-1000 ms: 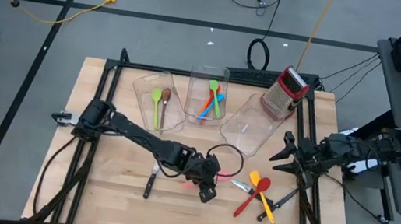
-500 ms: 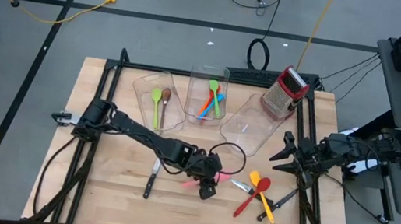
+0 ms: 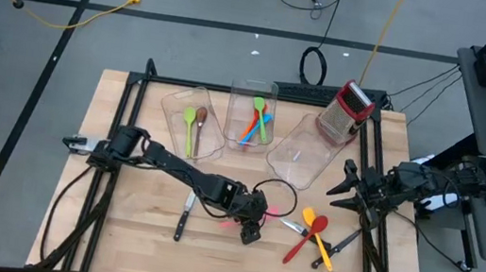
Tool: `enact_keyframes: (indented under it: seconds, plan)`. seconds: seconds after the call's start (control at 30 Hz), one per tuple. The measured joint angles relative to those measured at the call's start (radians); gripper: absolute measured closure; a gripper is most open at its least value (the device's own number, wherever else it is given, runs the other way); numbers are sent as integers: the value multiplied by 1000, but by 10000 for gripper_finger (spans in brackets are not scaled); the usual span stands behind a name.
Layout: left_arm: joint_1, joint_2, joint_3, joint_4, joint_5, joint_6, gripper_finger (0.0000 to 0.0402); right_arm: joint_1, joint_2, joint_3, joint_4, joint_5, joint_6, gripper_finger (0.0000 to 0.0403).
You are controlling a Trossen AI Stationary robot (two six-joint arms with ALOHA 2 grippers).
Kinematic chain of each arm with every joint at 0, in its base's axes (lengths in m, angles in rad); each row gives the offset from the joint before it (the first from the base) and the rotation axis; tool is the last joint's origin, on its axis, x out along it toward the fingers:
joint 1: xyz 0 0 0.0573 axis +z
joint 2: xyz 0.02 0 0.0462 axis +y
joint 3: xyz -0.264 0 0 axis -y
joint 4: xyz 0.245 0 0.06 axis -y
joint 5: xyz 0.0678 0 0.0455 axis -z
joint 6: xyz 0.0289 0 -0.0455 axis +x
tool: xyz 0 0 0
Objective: Pick & Place Kitchen Items
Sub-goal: Put the pink spatula in the middle bin
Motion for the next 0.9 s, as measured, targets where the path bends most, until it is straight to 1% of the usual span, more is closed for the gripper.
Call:
enact_keyframes:
  seconds: [0.33, 0.63, 0.77, 0.83, 0.9]
  plan:
    - [8, 25, 0, 7, -23, 36, 156, 0, 0, 0, 2, 0, 2, 275]
    - [7, 75, 3, 6, -21, 37, 158, 0, 5, 1, -1, 0, 3, 275]
    - [5, 76, 3, -11, -46, 71, 159, 0, 6, 1, 0, 1, 4, 275]
    - [3, 78, 3, -17, -67, 90, 166, 0, 6, 1, 0, 1, 4, 275]
    - [3, 78, 3, -20, -69, 107, 181, 0, 6, 1, 0, 0, 4, 275]
